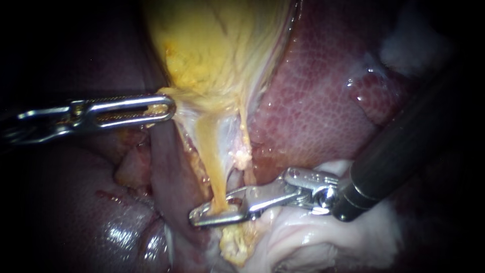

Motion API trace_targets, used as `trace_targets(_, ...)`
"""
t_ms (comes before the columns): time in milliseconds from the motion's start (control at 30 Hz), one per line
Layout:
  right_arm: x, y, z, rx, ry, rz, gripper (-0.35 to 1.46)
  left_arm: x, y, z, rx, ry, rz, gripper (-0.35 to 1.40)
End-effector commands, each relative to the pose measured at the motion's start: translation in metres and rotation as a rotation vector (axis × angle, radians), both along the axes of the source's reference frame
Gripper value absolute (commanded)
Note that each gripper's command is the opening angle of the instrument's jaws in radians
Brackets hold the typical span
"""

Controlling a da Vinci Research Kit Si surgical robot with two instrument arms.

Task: Clipping second clip left tube

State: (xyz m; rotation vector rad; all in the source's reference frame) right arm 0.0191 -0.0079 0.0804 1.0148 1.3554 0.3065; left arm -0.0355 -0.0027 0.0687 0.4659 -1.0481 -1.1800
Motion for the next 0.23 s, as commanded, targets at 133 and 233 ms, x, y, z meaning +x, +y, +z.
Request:
trace_targets(133, -0.0001, 0.0001, 0.0001, 0.002, -0.001, 0.001, -0.35, 0.0, 0.0, 0.0, 0.0, 0.0, 0.0, -0.35)
trace_targets(233, -0.0002, 0.0002, 0.0003, 0.002, -0.001, 0.0, -0.35, 0.0, 0.0, -0.0001, 0.0, 0.0, 0.0, -0.35)
